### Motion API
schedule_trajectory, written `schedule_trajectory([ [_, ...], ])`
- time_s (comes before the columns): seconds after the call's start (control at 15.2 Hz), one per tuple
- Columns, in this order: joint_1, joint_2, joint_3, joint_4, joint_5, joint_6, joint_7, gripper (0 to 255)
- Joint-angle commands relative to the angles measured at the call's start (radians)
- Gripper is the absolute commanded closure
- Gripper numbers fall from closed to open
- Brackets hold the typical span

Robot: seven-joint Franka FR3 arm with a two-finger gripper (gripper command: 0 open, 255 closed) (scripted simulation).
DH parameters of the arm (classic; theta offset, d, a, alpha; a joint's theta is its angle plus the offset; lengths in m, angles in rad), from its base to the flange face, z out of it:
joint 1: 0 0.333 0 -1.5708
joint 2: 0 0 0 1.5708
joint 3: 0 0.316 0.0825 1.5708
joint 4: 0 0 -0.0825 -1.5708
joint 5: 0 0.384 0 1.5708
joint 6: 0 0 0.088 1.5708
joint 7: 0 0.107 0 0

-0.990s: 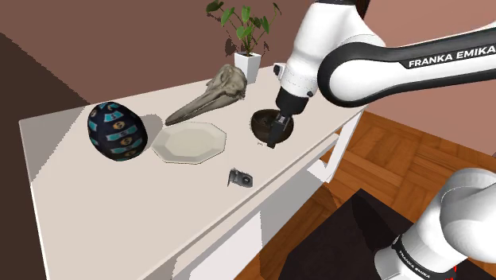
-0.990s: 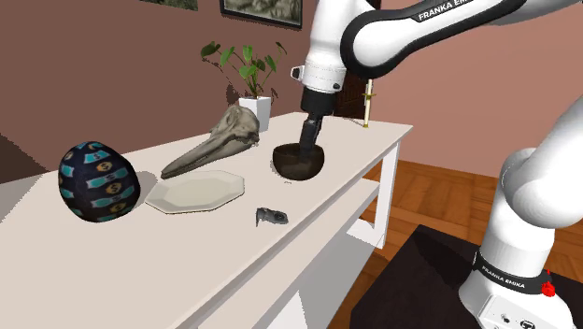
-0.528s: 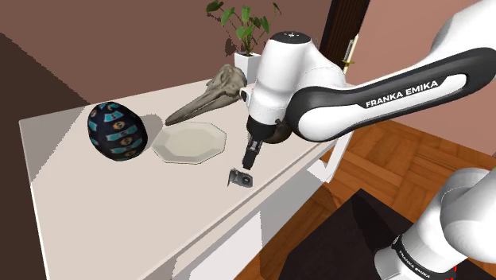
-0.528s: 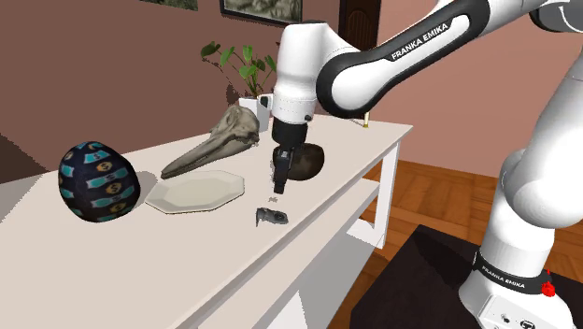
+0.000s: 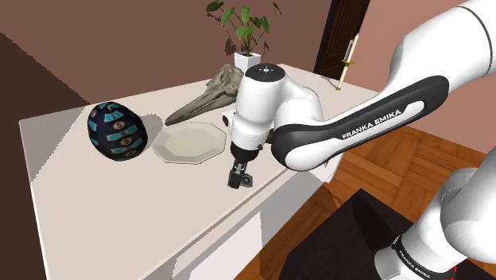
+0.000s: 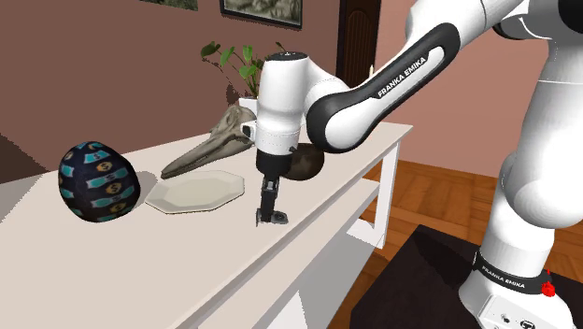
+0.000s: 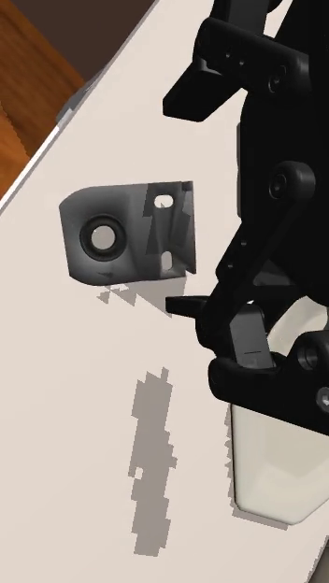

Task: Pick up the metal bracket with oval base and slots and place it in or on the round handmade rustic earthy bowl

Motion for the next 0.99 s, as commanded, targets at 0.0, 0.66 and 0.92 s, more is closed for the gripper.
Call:
schedule_trajectory([
  [0.0, -0.002, 0.024, 0.0, -0.002, -0.023, 0.022, 0.016, 0],
  [0.66, -0.004, 0.053, -0.003, -0.008, -0.051, 0.05, 0.035, 0],
  [0.92, -0.004, 0.051, -0.003, -0.009, -0.049, 0.05, 0.033, 255],
])
